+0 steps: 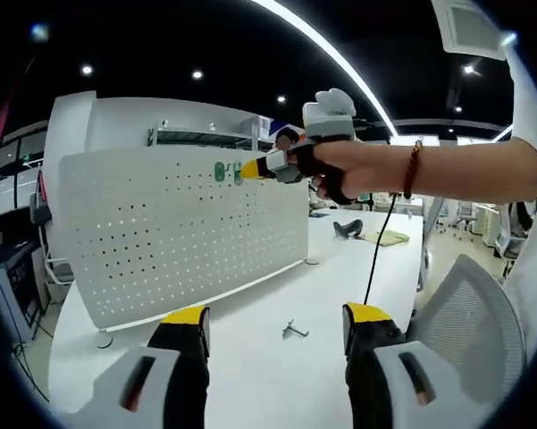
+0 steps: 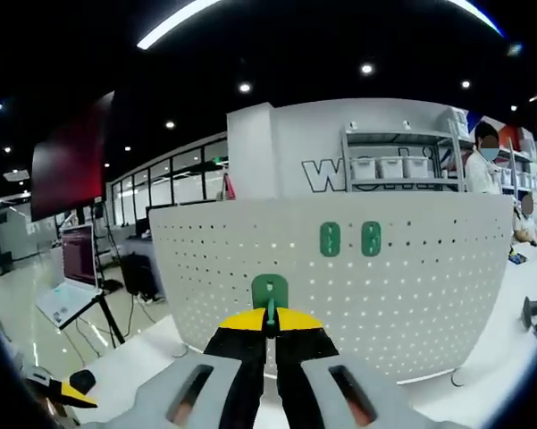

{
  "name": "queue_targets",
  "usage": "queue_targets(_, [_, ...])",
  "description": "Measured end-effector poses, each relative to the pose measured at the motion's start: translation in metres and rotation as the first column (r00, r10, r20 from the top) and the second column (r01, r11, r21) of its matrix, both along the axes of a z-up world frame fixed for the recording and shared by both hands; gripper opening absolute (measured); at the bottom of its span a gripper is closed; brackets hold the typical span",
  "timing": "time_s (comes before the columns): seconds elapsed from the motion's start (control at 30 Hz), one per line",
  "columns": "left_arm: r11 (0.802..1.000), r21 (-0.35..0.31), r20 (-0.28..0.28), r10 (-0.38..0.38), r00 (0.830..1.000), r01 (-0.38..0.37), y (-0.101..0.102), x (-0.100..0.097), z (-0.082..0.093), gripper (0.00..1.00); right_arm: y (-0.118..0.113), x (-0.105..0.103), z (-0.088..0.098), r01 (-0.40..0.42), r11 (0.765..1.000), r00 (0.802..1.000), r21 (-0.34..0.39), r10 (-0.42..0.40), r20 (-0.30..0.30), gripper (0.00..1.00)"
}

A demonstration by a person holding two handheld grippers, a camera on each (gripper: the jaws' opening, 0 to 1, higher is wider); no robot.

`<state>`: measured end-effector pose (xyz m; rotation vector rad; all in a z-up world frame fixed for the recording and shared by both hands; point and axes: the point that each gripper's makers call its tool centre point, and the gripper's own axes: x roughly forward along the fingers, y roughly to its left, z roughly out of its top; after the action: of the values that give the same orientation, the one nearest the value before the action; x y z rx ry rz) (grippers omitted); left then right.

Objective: Insert the hook assembly into the mounting plate slot until the hook locks in place.

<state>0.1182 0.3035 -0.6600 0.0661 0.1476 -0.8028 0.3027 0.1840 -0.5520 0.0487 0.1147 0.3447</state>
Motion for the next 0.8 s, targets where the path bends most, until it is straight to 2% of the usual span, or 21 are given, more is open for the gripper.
queue_targets(0.13, [1.0, 0.009, 0.001, -0.003, 1.0, 0.003, 0.001, 0.0, -0.001, 0.62, 0.0, 0.005, 0.004, 0.01, 1.0, 1.0, 0.007, -0.01, 0.005, 0.01])
queue_targets(0.37, [0.999, -0.039, 0.013, 0.001, 1.0, 0.0, 0.005, 0.001, 0.005, 0.62, -0.001, 0.015, 0.008, 0.019, 1.0, 1.0, 0.025, -0.018, -0.004, 0.01])
queue_targets(0.63, [1.0, -0.023, 0.025, -0.009, 1.0, 0.009, 0.002, 0.002, 0.007, 0.65, 0.002, 0.026, 0.015, 0.028, 0.999, 1.0, 0.019, -0.028, 0.008, 0.01])
queue_targets(0.8, [1.0, -0.021, 0.014, 0.005, 1.0, -0.005, 0.008, 0.005, 0.001, 0.64, 0.004, 0.033, 0.017, 0.028, 0.999, 1.0, 0.015, -0.028, 0.006, 0.01])
